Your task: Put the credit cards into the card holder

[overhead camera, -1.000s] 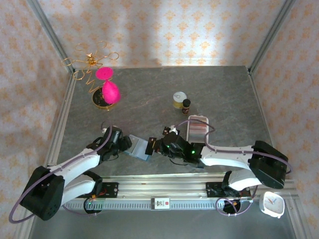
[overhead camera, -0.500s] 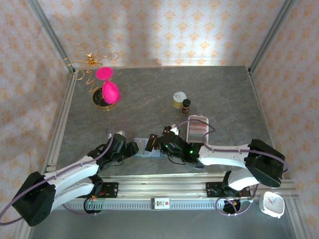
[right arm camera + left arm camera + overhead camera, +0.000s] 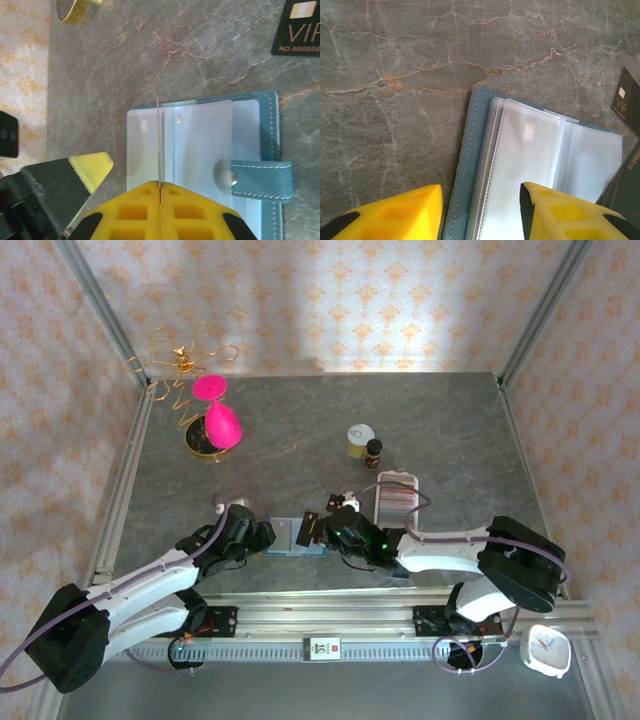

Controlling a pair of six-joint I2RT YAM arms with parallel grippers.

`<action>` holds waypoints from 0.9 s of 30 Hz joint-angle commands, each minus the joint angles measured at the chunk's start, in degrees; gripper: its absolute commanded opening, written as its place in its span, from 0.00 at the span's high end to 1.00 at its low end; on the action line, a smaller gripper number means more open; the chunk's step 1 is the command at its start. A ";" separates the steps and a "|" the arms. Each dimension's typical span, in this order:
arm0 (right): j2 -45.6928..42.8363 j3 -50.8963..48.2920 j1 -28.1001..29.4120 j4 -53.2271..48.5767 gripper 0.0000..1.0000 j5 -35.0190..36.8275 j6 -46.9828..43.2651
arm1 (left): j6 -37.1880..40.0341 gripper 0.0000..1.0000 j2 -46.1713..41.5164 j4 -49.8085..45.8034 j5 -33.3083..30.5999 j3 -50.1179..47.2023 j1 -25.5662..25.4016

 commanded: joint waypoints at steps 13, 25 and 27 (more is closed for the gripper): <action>3.70 -2.65 -1.78 10.89 1.00 -2.96 -1.53 | 4.69 0.59 4.01 0.36 1.50 0.50 -0.26; 5.80 -2.77 -2.04 11.93 1.00 -3.61 -1.54 | 4.93 0.67 5.62 1.34 2.29 -0.41 -0.26; 6.31 -2.78 -1.98 12.53 1.00 -4.04 -1.53 | 4.88 0.68 5.61 1.57 2.57 -0.64 -0.31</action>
